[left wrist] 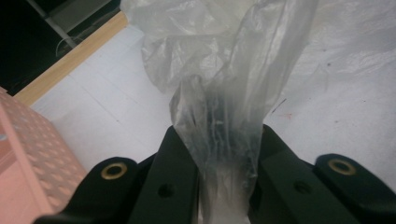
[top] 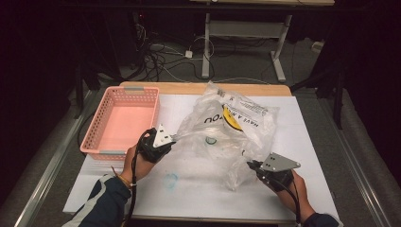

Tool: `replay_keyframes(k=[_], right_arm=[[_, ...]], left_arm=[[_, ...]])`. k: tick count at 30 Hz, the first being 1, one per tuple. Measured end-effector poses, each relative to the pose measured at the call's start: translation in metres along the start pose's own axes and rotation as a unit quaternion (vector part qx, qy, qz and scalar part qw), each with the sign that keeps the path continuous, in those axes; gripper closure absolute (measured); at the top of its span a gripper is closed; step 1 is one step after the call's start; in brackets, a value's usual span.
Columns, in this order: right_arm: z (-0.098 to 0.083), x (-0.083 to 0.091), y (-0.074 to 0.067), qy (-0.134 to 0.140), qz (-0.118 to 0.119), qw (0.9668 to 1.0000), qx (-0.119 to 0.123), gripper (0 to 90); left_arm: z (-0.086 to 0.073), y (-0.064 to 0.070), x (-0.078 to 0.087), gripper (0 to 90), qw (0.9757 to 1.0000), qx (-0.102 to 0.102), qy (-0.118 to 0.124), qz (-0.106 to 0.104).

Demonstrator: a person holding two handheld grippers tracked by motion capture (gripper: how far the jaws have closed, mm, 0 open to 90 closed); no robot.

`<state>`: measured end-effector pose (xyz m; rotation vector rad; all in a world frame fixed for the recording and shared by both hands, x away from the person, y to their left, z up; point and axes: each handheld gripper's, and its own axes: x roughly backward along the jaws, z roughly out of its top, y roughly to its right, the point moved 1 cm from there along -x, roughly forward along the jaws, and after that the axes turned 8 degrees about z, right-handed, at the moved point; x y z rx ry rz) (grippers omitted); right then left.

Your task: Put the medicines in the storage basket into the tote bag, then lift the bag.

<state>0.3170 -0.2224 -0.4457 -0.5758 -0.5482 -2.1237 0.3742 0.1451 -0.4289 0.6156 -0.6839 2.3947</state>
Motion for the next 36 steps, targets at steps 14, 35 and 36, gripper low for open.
replay_keyframes(k=[14, 35, 36], right_arm=[[0.014, 0.017, 0.017, 0.054, -0.008, 0.9984, -0.013, 90.0], [0.067, 0.040, 0.036, 0.135, -0.057, 0.9887, 0.032, 90.0], [0.071, 0.043, 0.038, 0.141, -0.059, 0.9877, 0.033, 90.0]], left_arm=[[0.001, -0.011, 0.016, 87.3, 0.9998, 0.013, 0.013, 0.012], [0.011, -0.040, 0.048, 87.2, 0.9955, 0.044, 0.067, 0.050], [0.014, -0.042, 0.051, 87.2, 0.9951, 0.046, 0.072, 0.051]])
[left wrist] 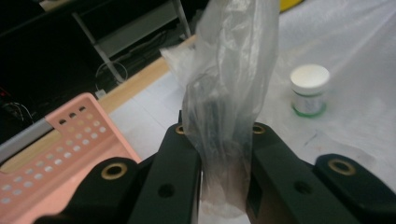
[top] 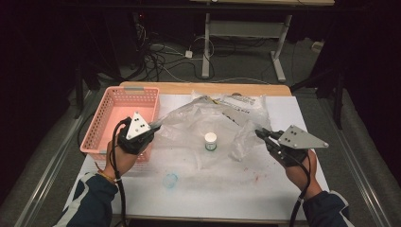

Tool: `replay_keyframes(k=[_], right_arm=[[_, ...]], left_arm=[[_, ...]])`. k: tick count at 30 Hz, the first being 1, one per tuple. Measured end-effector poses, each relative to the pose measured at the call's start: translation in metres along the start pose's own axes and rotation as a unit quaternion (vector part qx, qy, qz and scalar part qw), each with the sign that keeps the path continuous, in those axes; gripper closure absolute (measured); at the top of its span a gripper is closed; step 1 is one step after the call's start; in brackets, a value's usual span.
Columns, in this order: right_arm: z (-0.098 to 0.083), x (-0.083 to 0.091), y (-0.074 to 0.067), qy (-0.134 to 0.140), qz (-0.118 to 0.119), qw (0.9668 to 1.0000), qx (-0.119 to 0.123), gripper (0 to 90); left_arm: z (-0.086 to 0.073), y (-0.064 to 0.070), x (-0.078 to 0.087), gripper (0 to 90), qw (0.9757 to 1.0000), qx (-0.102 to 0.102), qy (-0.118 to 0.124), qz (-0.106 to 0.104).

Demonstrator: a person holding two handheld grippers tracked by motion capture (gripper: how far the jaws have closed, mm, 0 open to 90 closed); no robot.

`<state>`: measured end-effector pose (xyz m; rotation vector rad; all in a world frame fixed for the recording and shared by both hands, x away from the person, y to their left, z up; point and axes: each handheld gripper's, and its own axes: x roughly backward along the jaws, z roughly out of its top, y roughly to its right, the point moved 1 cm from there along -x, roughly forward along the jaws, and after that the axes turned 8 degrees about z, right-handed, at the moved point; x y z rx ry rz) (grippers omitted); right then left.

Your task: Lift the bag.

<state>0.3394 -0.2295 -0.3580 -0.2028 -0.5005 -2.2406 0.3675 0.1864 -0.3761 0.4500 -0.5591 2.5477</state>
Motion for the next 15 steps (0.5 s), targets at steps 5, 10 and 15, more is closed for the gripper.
replay_keyframes(k=[5, 10, 15], right_arm=[[0.021, 0.011, 0.005, 0.037, -0.012, 0.9992, 0.006, 90.0], [0.039, 0.015, 0.001, 0.056, -0.014, 0.9982, 0.018, 90.0], [0.049, 0.019, 0.001, 0.069, -0.018, 0.9972, 0.021, 90.0]], left_arm=[[0.016, -0.001, 0.009, 87.2, 0.9994, 0.004, 0.034, 0.009], [0.022, 0.002, 0.016, 87.2, 0.9988, 0.001, 0.048, 0.014], [0.030, -0.003, 0.028, 87.2, 0.9974, 0.010, 0.067, 0.024]])
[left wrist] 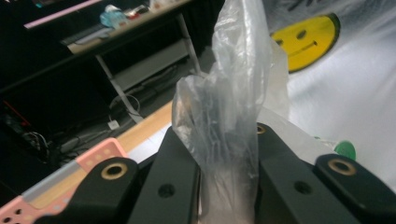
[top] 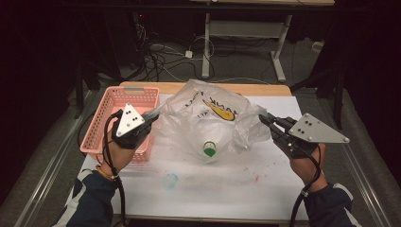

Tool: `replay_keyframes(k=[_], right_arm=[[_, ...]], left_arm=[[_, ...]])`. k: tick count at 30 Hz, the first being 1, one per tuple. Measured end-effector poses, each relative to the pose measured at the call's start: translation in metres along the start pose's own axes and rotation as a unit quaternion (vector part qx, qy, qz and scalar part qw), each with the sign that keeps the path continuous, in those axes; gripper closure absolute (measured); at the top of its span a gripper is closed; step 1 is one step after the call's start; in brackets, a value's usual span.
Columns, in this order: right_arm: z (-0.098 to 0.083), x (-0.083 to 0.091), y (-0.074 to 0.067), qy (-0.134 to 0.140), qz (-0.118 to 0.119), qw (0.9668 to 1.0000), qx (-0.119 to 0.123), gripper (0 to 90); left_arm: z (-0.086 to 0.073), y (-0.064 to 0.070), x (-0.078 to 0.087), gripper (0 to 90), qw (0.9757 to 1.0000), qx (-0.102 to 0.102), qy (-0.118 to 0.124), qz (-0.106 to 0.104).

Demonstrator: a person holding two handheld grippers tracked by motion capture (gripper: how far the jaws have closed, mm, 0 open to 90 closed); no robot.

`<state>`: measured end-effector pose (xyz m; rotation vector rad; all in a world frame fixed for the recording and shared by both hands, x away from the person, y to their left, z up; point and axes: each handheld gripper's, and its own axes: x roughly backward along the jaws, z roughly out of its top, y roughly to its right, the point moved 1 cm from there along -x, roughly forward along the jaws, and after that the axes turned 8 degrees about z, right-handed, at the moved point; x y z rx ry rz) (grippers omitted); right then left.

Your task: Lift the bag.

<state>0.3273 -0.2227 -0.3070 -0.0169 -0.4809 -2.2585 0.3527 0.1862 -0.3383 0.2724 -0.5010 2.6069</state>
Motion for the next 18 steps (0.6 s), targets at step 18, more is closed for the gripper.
replay_keyframes(k=[18], right_arm=[[0.000, -0.017, 0.037, -0.016, -0.035, 0.9989, -0.025, 90.0]], left_arm=[[0.021, -0.009, -0.047, 87.2, 0.9993, 0.029, 0.021, -0.013]])
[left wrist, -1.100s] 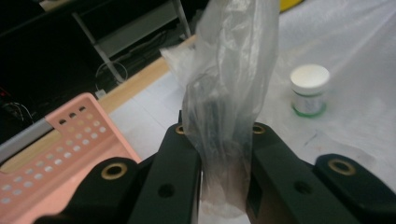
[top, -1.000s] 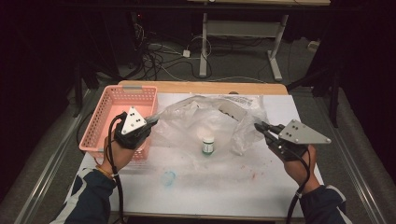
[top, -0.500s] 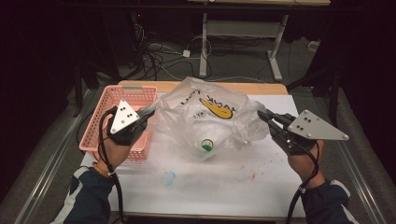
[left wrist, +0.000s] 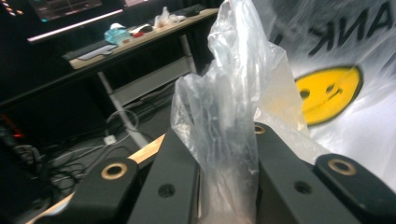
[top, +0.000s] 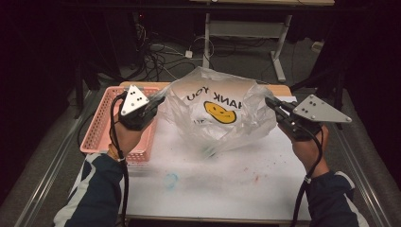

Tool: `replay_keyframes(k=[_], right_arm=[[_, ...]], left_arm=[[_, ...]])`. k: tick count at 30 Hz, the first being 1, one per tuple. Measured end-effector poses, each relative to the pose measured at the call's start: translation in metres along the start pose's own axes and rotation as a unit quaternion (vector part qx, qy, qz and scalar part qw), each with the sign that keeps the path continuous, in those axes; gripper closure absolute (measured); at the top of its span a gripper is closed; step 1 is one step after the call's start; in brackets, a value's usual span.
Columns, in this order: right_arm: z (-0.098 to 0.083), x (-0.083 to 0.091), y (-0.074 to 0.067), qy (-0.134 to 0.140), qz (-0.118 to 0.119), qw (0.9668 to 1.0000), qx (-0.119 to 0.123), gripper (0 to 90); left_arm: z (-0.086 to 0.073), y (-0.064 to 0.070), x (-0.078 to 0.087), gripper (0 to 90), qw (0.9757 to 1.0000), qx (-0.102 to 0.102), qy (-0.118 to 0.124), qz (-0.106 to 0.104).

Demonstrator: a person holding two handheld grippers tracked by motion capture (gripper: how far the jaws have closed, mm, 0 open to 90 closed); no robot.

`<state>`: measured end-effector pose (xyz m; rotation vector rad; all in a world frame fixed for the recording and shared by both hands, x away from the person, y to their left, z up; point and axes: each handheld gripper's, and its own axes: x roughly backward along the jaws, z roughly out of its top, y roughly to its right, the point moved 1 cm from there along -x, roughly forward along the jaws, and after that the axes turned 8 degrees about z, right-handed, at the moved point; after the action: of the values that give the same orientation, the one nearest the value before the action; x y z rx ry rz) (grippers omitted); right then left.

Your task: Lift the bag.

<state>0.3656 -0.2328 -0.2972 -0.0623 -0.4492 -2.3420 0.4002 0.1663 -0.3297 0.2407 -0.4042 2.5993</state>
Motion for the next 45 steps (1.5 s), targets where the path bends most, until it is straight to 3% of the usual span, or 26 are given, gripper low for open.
replay_keyframes(k=[9, 14, 19, 23, 28, 33, 38, 41, 45], right_arm=[[-0.014, -0.032, 0.033, -0.036, -0.030, 0.9987, -0.019, 90.0], [-0.012, -0.045, 0.054, -0.051, -0.054, 0.9968, -0.028, 90.0], [-0.002, -0.054, 0.077, -0.060, -0.071, 0.9946, -0.045, 90.0], [0.010, -0.053, 0.086, -0.052, -0.076, 0.9945, -0.051, 90.0], [0.029, -0.046, 0.087, -0.041, -0.080, 0.9948, -0.049, 90.0], [0.056, -0.035, 0.087, -0.026, -0.088, 0.9950, -0.041, 90.0], [0.078, -0.026, 0.089, -0.013, -0.097, 0.9945, -0.038, 90.0], [0.078, -0.029, 0.095, -0.024, -0.109, 0.9930, -0.039, 90.0], [0.065, -0.039, 0.103, -0.045, -0.114, 0.9912, -0.050, 90.0]], left_arm=[[-0.001, 0.008, -0.045, 87.3, 0.9999, -0.003, 0.007, 0.010], [0.011, 0.002, -0.066, 87.3, 0.9999, 0.000, -0.001, 0.015], [0.028, -0.007, -0.084, 87.2, 0.9994, -0.003, -0.002, 0.035], [0.044, -0.014, -0.085, 87.3, 0.9991, 0.002, 0.010, 0.041], [0.054, -0.020, -0.087, 87.3, 0.9983, 0.000, 0.012, 0.057], [0.065, -0.033, -0.086, 87.3, 0.9974, 0.016, 0.019, 0.067], [0.078, -0.040, -0.085, 87.3, 0.9966, 0.016, 0.025, 0.078], [0.080, -0.038, -0.091, 87.3, 0.9972, 0.018, 0.018, 0.070], [0.076, -0.032, -0.101, 87.1, 0.9975, 0.018, 0.008, 0.068]])
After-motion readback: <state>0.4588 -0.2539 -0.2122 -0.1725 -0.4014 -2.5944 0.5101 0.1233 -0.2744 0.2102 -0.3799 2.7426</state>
